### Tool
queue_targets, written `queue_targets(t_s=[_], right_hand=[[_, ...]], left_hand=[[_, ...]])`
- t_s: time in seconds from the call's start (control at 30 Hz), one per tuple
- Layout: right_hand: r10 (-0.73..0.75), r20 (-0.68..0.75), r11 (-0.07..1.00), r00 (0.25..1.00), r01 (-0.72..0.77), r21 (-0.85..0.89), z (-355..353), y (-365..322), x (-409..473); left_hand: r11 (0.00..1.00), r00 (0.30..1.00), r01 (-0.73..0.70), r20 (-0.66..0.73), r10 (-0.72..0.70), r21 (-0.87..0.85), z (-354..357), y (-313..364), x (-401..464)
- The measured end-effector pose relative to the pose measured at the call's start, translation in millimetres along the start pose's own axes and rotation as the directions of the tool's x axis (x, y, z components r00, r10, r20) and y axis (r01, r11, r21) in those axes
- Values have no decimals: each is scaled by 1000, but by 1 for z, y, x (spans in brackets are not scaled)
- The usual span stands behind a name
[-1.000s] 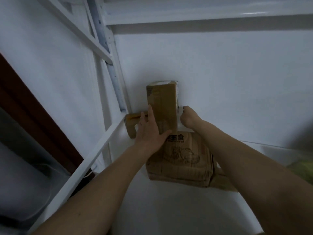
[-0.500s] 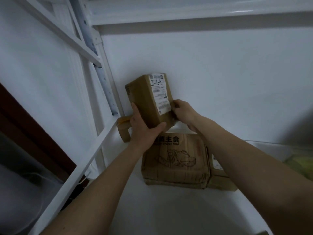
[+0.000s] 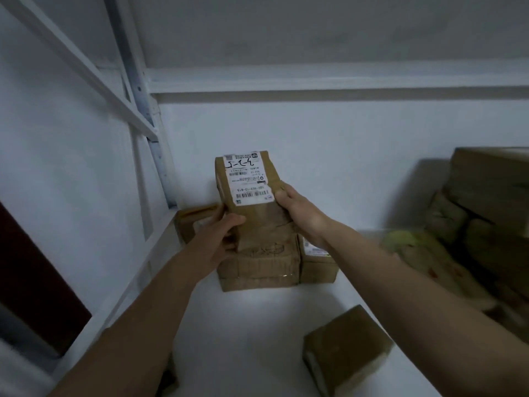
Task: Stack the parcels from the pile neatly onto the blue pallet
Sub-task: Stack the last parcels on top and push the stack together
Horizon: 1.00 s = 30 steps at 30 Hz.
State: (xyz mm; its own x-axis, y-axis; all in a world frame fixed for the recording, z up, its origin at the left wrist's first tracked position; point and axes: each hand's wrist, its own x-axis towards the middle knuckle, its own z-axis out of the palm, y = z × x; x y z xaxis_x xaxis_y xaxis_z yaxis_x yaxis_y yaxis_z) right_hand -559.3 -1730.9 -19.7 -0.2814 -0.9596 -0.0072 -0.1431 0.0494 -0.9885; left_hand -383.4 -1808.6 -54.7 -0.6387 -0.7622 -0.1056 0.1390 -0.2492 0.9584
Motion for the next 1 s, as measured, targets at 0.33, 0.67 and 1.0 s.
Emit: queue_targets(t_s=[0.33, 0.67, 1.0], right_hand=[[-2, -292, 996, 956, -24, -86, -36, -6, -149], [-37, -490, 998, 871, 11, -56, -125, -21, -264], [-16, -586, 1000, 810, 3, -24, -246, -17, -342]], left_hand=[[1000, 966, 4, 259, -12, 29, 119, -18, -89], [937, 921, -219, 376, 106, 274, 243, -27, -120], [924, 871, -289, 469, 144, 252, 383, -37, -137]])
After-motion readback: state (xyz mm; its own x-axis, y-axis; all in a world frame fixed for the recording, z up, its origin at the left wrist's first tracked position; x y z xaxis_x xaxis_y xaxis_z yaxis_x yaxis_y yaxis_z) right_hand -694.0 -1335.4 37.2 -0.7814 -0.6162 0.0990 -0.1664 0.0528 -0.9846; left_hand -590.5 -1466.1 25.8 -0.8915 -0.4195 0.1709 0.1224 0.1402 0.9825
